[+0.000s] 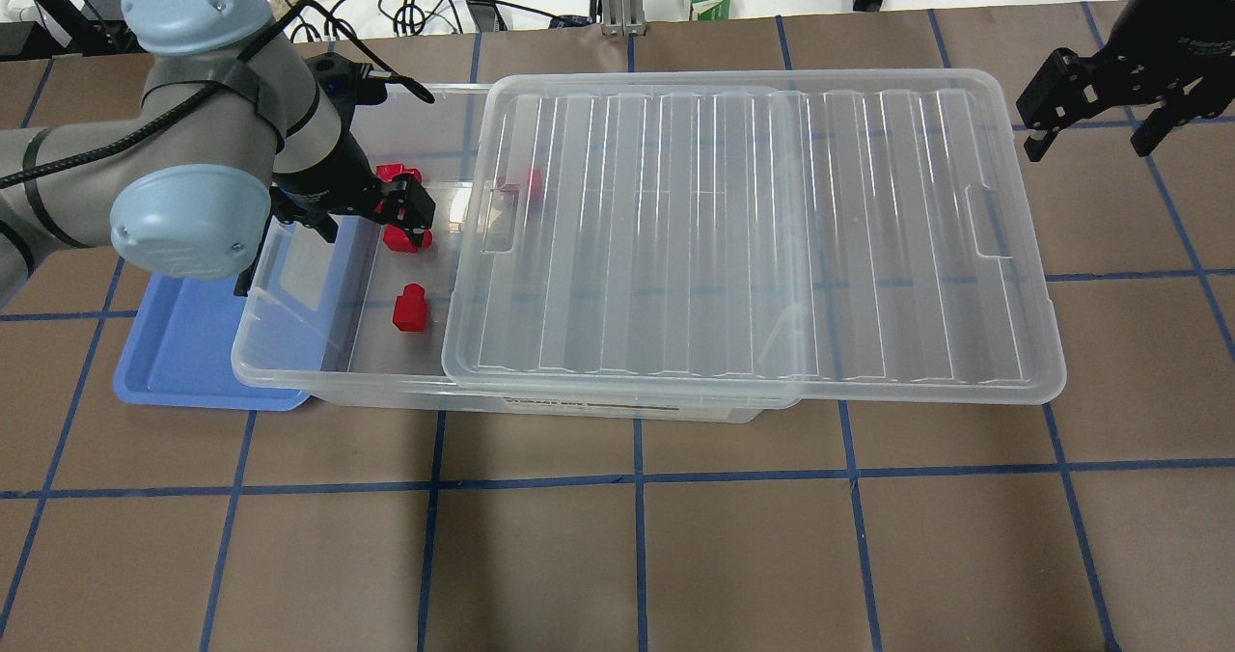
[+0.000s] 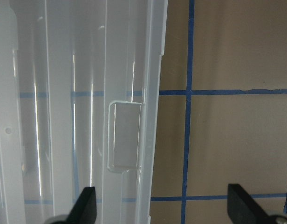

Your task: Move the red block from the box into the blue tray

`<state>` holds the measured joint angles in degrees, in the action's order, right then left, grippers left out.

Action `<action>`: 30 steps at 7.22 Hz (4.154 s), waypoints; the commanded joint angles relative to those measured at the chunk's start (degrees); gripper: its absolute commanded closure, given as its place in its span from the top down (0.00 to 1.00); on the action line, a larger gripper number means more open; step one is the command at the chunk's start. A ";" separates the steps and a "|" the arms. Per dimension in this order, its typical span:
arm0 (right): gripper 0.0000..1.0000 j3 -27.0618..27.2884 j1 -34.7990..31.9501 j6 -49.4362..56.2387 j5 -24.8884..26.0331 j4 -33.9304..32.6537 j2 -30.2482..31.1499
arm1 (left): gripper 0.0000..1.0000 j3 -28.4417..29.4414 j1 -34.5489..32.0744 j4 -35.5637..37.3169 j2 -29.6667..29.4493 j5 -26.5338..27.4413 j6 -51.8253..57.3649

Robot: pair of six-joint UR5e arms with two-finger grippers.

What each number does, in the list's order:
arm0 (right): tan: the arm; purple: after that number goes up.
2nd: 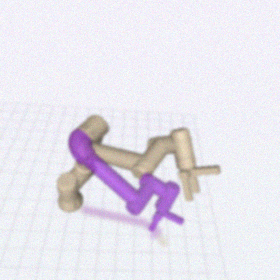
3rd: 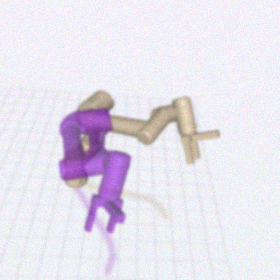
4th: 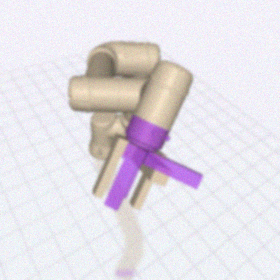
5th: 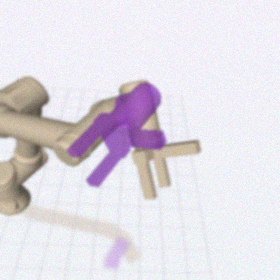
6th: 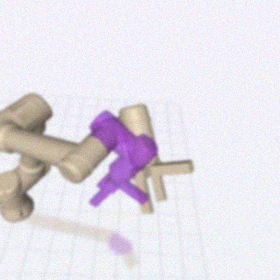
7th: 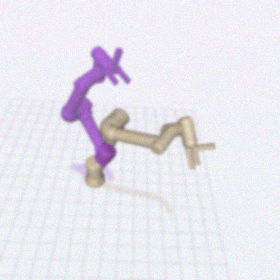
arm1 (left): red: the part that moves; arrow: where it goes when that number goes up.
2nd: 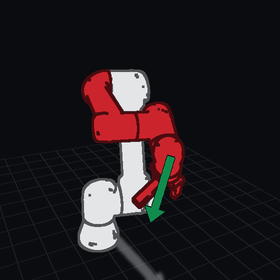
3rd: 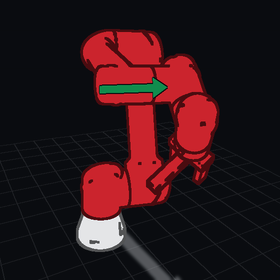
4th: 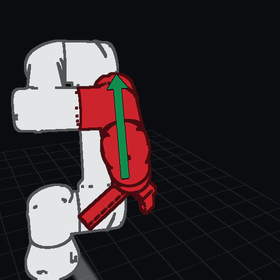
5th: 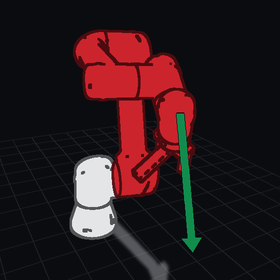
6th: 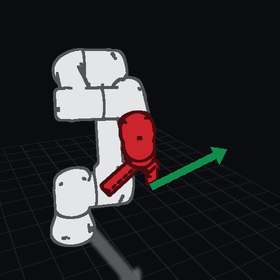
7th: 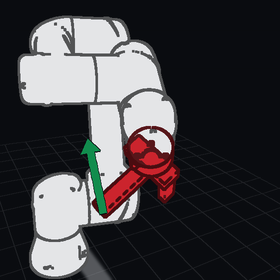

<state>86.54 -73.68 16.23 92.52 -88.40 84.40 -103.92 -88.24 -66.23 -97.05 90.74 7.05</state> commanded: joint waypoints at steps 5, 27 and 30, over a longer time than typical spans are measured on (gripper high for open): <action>1.00 0.20 -0.85 -2.06 0.20 0.25 1.72 | 1.00 -3.66 1.23 6.55 -3.67 -0.04 0.86; 1.00 1.09 -2.26 -3.75 0.20 -0.37 3.22 | 0.00 5.32 1.40 -7.94 -5.54 -0.13 -4.76; 1.00 1.17 -2.26 -3.75 0.11 -0.63 4.02 | 0.00 16.19 4.11 -16.04 -3.06 2.93 2.92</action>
<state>87.71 -75.94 12.48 92.67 -89.00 88.13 -90.41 -85.70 -80.67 -100.74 91.72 5.44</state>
